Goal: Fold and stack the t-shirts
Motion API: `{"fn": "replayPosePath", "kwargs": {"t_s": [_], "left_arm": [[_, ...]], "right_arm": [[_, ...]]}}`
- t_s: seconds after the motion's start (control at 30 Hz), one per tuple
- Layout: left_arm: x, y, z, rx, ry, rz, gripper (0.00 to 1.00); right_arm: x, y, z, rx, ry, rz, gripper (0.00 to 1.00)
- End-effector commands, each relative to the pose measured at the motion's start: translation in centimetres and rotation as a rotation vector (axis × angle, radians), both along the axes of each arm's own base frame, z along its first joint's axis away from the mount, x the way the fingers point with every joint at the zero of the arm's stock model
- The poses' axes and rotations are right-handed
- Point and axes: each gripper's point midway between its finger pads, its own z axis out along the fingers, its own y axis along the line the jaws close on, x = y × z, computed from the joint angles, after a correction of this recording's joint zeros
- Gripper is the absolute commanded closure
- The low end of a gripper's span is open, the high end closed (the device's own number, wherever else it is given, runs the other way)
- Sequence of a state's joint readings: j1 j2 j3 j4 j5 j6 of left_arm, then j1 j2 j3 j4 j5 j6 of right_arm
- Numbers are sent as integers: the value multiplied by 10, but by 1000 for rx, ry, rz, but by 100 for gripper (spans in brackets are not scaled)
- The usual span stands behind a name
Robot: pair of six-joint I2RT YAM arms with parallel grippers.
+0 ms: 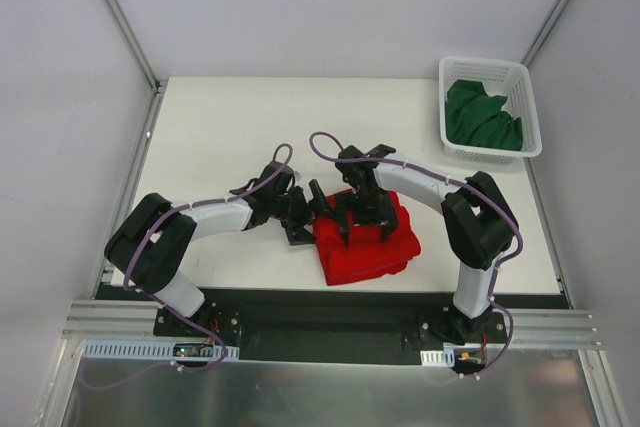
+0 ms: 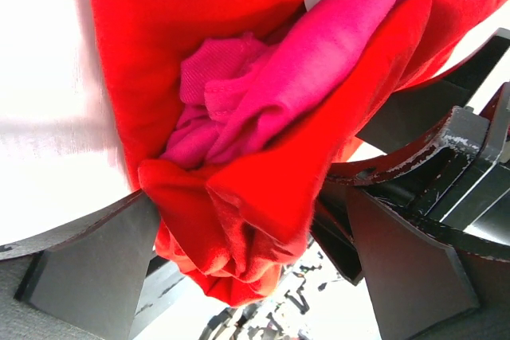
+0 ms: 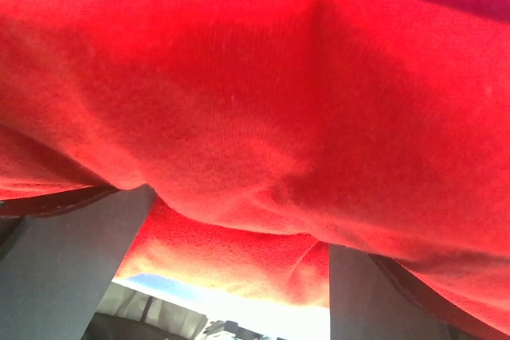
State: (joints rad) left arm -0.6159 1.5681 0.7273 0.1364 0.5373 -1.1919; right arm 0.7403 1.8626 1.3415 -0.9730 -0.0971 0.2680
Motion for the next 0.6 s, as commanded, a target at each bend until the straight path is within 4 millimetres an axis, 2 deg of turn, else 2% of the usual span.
{"fn": "replayPosePath", "kwargs": {"t_s": [0.0,0.37,0.57], "left_arm": [[35,-18,46,-172,-170,79,1],[30,-14,45,-162,-173,72,1],[24,-8,46,-172,-181,89,1]], "right_arm": [[-36,19,8,79,93,73,4],[-18,6,36,15,-15,34,4],[-14,1,41,9,-43,-5,4]]}}
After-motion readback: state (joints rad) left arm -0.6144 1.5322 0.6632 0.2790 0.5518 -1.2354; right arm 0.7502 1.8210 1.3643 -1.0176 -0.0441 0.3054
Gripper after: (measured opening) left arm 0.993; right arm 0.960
